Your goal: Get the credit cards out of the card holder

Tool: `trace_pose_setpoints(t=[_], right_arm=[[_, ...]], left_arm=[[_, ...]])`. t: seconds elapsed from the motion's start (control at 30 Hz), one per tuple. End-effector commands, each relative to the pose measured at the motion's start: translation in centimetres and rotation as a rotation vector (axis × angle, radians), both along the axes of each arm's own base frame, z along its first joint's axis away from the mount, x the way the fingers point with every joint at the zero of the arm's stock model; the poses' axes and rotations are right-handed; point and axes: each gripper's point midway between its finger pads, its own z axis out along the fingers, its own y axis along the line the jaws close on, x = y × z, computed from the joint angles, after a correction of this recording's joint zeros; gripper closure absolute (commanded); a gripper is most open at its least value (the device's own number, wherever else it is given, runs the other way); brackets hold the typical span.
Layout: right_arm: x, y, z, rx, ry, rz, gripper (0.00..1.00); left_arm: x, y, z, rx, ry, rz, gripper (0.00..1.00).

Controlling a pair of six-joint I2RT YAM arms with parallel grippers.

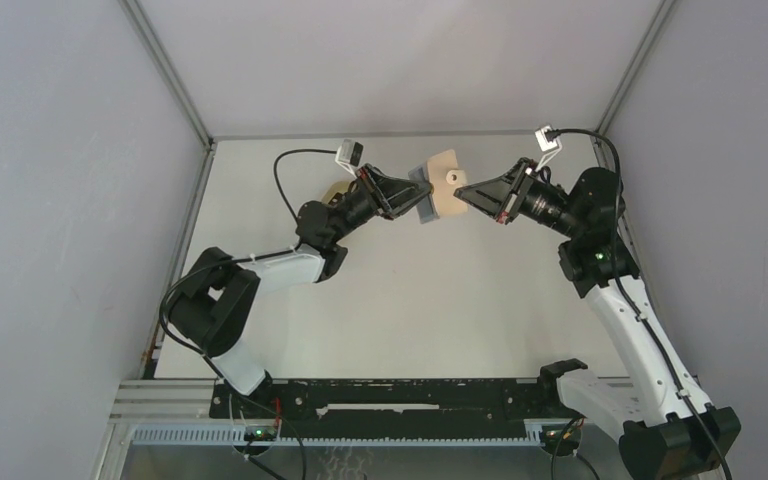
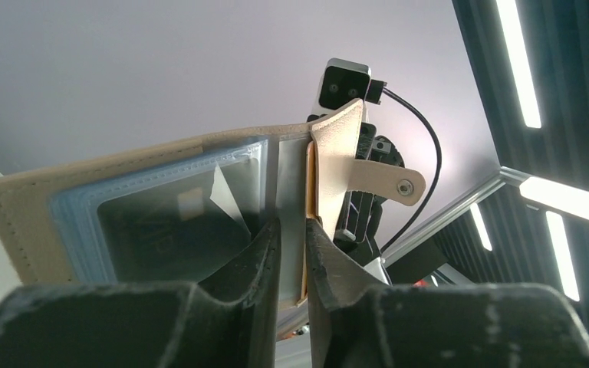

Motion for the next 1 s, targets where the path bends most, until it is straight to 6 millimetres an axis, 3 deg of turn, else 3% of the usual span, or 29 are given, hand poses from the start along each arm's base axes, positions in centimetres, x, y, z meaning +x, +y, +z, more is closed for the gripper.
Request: trace_pose_setpoints(t=[0.0,0.27,0.5,0.97], right_arm=[[-0.9,0.2,2.5,0.017,-0.085,0.017,1.00],[-1.2,0.2,2.2,0.011,-0.083,0.020,1.00],[-1.2,0.1,1.6,0.004,-0.075,0.016,1.00],[-1.0,0.1,0.9,-0.016,-0.069,0.007,1.00]], left_arm=[[-2.1,-0.2,3.4,-0.068,-0.092,-0.064,0.81],[-2.9,-0.4,4.2,-0.079,-0.111,-0.090,0.83],[-3.4,-0.2,4.9,-0.088,-0.127,-0.100,0.70],[-3.6,-0.3,5.1,-0.086,-0.138,-0.117,1.00]])
